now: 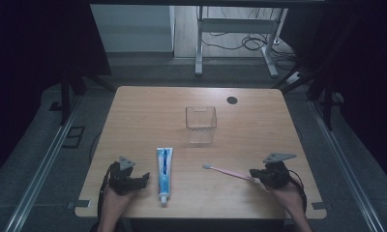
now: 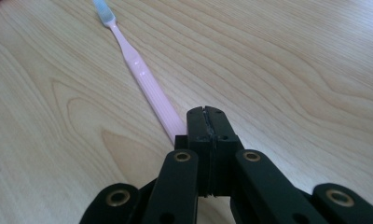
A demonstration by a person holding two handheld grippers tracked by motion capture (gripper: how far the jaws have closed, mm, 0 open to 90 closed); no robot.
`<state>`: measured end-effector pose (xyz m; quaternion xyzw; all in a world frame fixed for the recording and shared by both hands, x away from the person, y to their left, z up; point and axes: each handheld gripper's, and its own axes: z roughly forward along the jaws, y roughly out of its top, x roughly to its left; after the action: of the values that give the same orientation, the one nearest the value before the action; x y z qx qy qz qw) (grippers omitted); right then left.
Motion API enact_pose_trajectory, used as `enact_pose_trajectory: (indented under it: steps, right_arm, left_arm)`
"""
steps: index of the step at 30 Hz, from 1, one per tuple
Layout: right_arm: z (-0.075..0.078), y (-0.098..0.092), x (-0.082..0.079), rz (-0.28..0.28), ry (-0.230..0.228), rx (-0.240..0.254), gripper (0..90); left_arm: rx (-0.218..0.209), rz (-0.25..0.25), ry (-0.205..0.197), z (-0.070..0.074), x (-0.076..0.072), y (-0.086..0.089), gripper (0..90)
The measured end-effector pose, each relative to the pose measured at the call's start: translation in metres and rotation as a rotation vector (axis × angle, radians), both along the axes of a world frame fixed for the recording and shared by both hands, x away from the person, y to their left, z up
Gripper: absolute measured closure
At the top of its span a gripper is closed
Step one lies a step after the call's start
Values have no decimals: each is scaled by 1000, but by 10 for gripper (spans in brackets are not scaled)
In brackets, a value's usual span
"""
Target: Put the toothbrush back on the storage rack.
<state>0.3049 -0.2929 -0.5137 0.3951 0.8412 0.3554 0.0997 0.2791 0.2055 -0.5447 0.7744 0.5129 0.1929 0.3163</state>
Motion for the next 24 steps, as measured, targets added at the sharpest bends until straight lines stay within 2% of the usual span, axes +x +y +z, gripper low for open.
enact_pose_trajectory:
  steps: [6, 13, 24]
  right_arm:
    - [-5, 9, 7, 8, -1, -19, 889]
    - [-8, 12, 9, 11, 4, -31, 888]
    - [-10, 16, -6, 53, 11, -19, 882]
  left_arm:
    - [-1, 1, 0, 0, 0, 0, 135]
    - [0, 2, 0, 0, 0, 0, 136]
    - [1, 1, 0, 0, 0, 0, 136]
